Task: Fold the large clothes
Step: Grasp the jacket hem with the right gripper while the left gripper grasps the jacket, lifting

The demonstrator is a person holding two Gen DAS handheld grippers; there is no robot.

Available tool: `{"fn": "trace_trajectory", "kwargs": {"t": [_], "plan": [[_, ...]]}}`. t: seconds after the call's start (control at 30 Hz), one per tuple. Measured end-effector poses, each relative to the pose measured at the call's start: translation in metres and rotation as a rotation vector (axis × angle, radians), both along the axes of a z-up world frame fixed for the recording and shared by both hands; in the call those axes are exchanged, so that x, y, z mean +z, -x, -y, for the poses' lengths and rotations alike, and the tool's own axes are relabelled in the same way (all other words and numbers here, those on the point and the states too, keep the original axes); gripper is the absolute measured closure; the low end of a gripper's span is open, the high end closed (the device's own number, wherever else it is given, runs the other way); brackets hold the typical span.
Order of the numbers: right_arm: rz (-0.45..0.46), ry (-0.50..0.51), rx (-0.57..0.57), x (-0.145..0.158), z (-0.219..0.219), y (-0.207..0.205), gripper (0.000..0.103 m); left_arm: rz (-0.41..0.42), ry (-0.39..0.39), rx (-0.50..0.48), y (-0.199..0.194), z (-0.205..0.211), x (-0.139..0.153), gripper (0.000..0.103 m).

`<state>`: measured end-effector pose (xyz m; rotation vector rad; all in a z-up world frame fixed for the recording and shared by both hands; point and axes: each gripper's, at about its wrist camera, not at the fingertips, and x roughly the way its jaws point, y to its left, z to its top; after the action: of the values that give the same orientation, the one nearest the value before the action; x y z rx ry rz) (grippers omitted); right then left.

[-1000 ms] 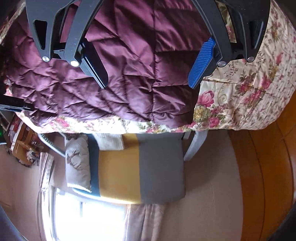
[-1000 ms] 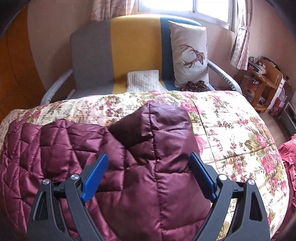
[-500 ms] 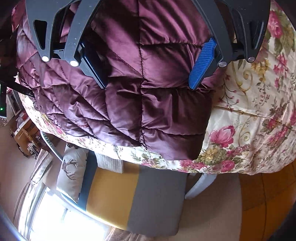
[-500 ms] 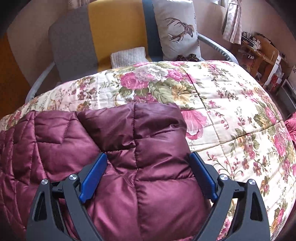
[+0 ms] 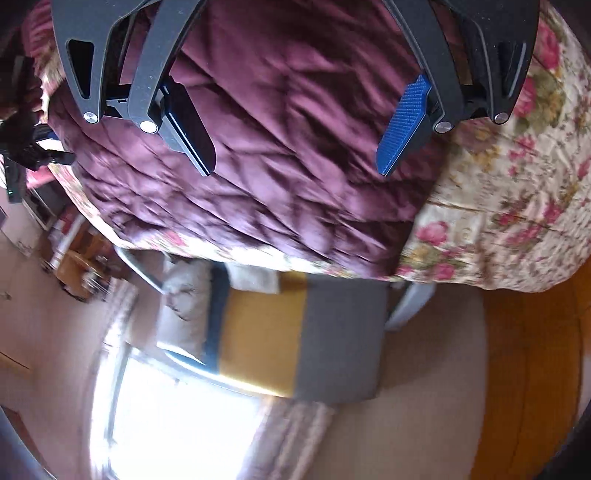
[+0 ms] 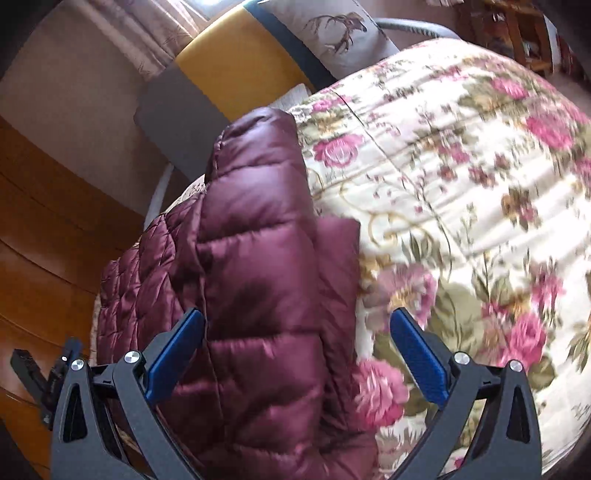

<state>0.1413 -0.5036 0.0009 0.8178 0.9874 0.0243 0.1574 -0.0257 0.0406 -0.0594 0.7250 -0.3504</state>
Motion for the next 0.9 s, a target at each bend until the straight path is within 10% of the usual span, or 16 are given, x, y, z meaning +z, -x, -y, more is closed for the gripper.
{"fn": "trace_trajectory", "kwargs": {"t": [0.13,0.47,0.7,0.9], "plan": [[0.019,-0.159,0.0,-0.026,-0.004,0.033,0.002,-0.033,-0.015,-0.08,0.012,0.032,-0.01,0.016],[0.083,-0.126,0.065,-0.018,-0.037,0.029,0.003,-0.119,-0.071,-0.114,-0.001,0.056,-0.053,0.018],[0.167,-0.109,0.09,0.025,-0.053,0.035,0.049,-0.145,-0.062,-0.134,-0.006,0.058,-0.063,0.018],[0.327,-0.002,0.181,0.125,-0.102,0.031,0.062,-0.162,0.015,-0.14,-0.006,0.05,-0.069,0.019]]}}
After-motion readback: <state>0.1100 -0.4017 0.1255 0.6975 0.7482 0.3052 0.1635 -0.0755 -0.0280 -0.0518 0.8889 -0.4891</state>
